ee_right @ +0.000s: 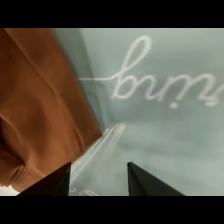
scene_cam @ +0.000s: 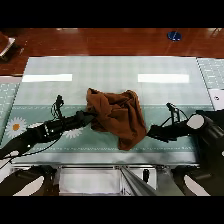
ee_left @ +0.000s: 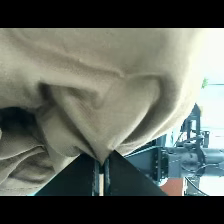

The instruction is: Fold the shirts.

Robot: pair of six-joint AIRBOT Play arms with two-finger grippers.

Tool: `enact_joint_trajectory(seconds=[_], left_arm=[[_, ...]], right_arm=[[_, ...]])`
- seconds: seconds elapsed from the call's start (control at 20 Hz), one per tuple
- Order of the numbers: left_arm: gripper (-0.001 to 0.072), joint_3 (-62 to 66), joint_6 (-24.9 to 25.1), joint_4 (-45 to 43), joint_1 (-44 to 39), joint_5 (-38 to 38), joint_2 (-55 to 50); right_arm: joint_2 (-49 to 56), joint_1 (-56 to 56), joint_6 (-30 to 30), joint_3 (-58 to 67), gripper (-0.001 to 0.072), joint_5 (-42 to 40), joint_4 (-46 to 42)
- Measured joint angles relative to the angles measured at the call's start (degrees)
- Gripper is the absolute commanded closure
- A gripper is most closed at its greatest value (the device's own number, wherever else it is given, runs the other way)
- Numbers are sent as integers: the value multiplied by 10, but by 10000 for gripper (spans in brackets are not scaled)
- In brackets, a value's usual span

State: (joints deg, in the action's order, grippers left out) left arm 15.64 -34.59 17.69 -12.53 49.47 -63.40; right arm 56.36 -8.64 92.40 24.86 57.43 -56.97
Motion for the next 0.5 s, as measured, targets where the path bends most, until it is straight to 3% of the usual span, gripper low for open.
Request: enact_joint_trajectory(seconds=[0.15,0.2,0.3,0.5], left_arm=[[681,0,1,1,0,1,0],[681,0,1,1,0,2,0],[681,0,1,1,0,2,0],[682,9,0,0,18,20,1]], right_arm=[[36,-30,-7,3,305,-28,46],[47,-38,-9,7,384,-38,57],[70,-48,-16,18,681,-58,64],[92,-45,-63,82,692,-49,69]])
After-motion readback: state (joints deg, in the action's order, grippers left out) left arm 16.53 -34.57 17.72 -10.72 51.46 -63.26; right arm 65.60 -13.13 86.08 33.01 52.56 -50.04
